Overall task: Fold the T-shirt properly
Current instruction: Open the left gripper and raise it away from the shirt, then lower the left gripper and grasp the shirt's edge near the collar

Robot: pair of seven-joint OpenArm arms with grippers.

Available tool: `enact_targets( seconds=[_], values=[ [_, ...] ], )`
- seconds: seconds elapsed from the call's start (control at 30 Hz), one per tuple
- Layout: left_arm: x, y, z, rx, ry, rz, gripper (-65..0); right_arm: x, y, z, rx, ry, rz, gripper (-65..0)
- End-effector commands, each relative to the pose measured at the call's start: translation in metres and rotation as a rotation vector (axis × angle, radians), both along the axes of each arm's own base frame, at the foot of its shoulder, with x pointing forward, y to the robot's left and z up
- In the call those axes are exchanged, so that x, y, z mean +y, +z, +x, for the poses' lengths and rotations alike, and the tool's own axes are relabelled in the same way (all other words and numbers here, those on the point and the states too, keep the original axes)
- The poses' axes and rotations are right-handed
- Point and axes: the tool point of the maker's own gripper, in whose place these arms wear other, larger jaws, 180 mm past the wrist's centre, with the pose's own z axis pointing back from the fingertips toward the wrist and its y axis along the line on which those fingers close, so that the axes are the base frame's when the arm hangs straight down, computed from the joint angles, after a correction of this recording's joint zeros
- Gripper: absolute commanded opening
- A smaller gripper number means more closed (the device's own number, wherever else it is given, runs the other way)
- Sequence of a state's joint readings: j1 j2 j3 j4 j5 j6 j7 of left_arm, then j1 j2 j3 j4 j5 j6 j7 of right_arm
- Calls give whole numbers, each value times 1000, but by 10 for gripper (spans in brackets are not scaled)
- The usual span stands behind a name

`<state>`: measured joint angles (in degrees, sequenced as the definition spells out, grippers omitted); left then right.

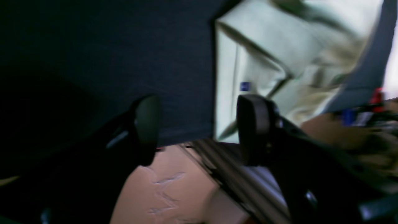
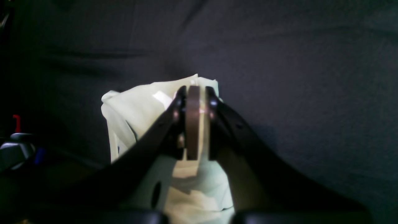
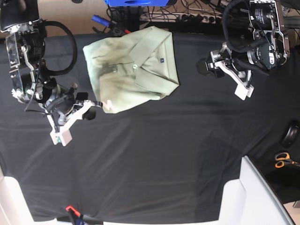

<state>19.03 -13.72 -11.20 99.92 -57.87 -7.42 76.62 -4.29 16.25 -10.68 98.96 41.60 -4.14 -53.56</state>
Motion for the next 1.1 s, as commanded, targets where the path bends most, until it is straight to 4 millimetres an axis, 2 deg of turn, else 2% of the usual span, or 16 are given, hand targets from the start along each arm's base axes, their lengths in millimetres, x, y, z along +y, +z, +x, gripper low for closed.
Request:
enact_targets(
  seconds=[0.0, 0.2, 0.37, 0.5, 0.6, 0.8, 1.07],
  values=[
    [-2, 5, 3, -12, 13, -39, -260, -1, 13, 9, -50, 0, 6, -583],
    [4, -11, -3, 45, 38, -57, -255, -1, 8, 3, -37, -4, 7, -583],
    [6, -19, 6, 64, 53, -70, -155, -2, 7, 2, -35, -5, 6, -583],
    [5, -16, 21, 42, 57, -78, -149, -2, 5, -1, -27, -6, 6, -583],
    [-11, -25, 25, 71, 20, -105, -151, -2, 4, -2, -30, -8, 7, -583],
    [-53, -58, 3, 203, -2, -198, -153, 3, 6, -15, -40, -5, 18, -583],
    [-87, -90, -20, 256, -40, -193, -153, 9, 17, -25, -67, 8, 32, -583]
  ],
)
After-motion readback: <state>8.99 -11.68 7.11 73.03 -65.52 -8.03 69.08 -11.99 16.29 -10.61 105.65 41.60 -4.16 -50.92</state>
